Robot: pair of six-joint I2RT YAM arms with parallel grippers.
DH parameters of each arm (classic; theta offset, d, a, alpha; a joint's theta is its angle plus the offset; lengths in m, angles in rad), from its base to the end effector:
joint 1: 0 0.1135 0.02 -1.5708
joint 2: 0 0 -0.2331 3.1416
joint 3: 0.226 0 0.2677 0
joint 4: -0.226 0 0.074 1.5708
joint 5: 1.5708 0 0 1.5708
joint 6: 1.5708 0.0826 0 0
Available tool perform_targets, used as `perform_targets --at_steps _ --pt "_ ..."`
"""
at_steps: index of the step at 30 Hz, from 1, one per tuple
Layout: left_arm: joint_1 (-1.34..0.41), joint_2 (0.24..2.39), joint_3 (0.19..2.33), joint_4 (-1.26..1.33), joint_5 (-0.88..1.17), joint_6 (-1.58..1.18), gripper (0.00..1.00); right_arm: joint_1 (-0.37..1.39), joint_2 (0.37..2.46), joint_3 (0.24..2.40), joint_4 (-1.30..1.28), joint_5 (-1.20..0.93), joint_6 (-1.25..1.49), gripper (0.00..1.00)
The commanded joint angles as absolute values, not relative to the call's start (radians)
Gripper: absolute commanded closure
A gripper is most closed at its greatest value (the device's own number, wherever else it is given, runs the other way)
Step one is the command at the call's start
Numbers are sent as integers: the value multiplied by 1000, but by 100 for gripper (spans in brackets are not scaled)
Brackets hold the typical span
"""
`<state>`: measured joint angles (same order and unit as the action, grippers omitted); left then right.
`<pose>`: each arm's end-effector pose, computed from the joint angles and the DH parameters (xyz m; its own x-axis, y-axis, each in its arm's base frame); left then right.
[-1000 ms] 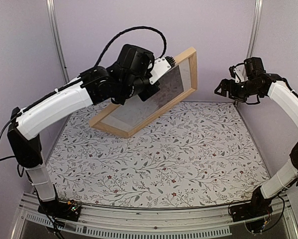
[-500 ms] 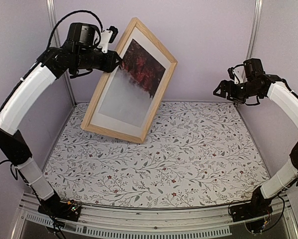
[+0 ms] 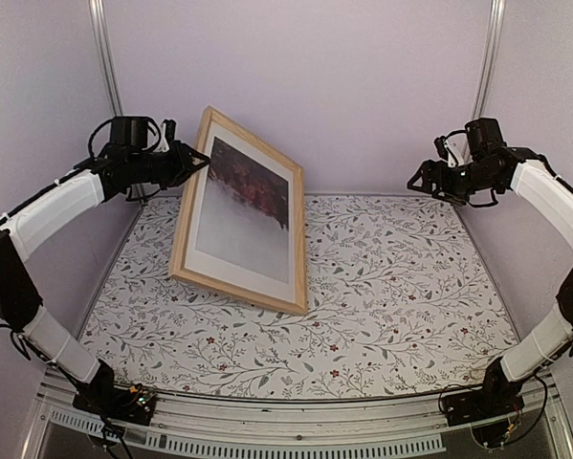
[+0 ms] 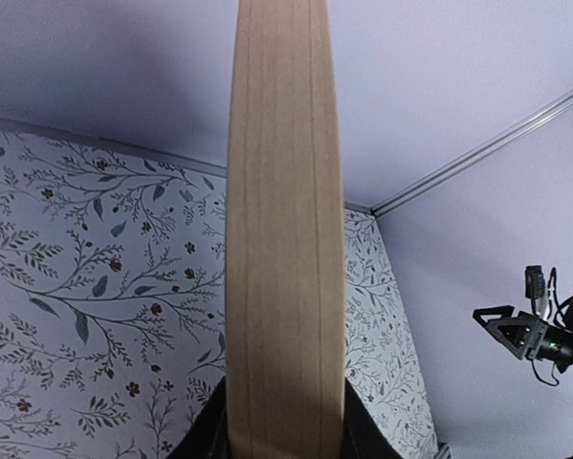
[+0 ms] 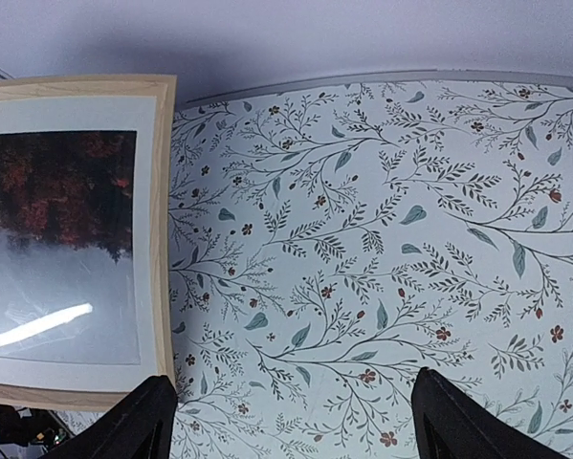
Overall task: Put the photo into the frame
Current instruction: Place the photo frame at the center of the board.
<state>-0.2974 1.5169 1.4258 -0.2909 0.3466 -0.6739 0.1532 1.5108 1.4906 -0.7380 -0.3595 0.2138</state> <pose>0.3871 -0.1480 0.3257 -0.6386 -0.4182 -0.6461 0.2285 0.6987 -0.6780 0.3691 0.0864 0.2968 -0.7480 0.0855 -0.6582 -0.2421 0.8882 0.3905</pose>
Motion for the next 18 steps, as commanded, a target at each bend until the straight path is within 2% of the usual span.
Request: perform_targets --at_steps 1,8,18 --pt "-304 1484 1346 182 599 -908 100 148 1532 1478 -719 -383 221 12" --pt "-314 1538 1140 383 634 -1038 100 149 1542 1436 -696 -404 228 12" --pt "-388 1662 1020 488 572 -1050 98 152 1556 1329 -628 -449 250 12"
